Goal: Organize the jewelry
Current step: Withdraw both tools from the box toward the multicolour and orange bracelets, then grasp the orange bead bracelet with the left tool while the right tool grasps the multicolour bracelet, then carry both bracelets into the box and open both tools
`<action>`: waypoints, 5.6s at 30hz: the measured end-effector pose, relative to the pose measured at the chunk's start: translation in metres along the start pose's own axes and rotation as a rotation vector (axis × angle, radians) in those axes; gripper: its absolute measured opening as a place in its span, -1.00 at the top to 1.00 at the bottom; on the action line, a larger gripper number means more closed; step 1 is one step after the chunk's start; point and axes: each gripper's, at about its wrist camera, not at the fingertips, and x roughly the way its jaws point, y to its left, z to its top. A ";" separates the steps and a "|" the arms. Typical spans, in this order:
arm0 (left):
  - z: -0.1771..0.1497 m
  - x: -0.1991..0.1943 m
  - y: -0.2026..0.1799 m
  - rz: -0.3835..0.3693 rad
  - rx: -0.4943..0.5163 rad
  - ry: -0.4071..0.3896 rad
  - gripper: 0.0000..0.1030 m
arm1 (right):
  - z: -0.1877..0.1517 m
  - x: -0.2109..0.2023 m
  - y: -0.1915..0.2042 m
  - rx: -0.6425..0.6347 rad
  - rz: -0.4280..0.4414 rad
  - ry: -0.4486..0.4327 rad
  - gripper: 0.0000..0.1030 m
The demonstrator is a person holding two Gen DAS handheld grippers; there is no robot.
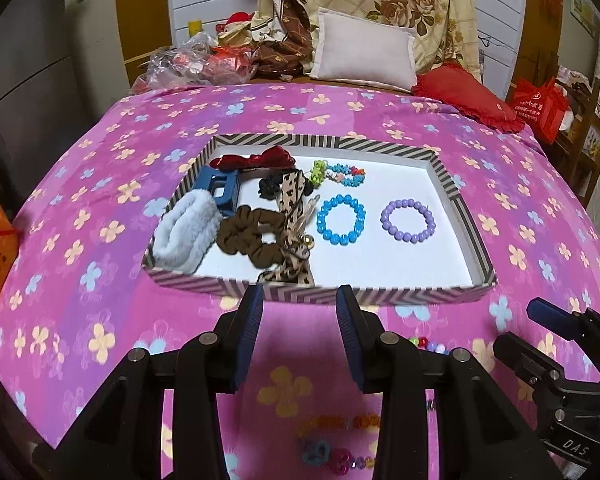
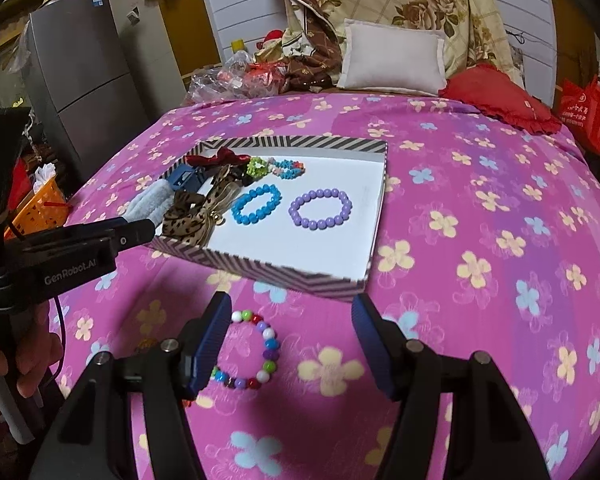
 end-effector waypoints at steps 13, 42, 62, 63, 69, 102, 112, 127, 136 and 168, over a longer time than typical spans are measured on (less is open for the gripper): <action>-0.027 -0.017 0.005 0.006 -0.006 0.002 0.18 | -0.019 -0.018 0.010 -0.003 0.004 0.018 -0.30; -0.076 -0.030 0.026 -0.065 -0.057 0.091 0.18 | -0.055 -0.032 0.009 -0.032 -0.044 0.062 -0.41; -0.092 0.005 0.029 -0.161 -0.059 0.225 0.05 | -0.030 0.042 0.019 -0.135 -0.089 0.112 -0.30; -0.091 0.006 0.027 -0.155 -0.054 0.223 0.05 | -0.029 0.045 0.021 -0.149 -0.096 0.113 -0.27; -0.088 0.011 0.020 -0.112 -0.020 0.210 0.04 | -0.030 0.058 0.024 -0.204 -0.124 0.125 -0.05; -0.049 -0.023 0.014 -0.147 0.048 0.071 0.73 | -0.004 -0.001 0.029 -0.324 -0.070 0.039 0.83; -0.028 -0.040 0.024 -0.105 0.056 0.022 0.73 | 0.016 -0.024 0.026 -0.327 -0.093 -0.005 0.83; -0.014 -0.048 0.027 -0.070 0.066 -0.010 0.73 | 0.048 -0.028 0.025 -0.328 -0.119 -0.034 0.83; -0.002 -0.046 0.034 -0.051 0.067 -0.020 0.73 | 0.078 0.010 0.028 -0.300 -0.094 -0.003 0.83; 0.131 0.038 -0.078 -0.145 0.155 0.026 0.73 | 0.058 0.055 -0.037 -0.065 -0.005 0.058 0.07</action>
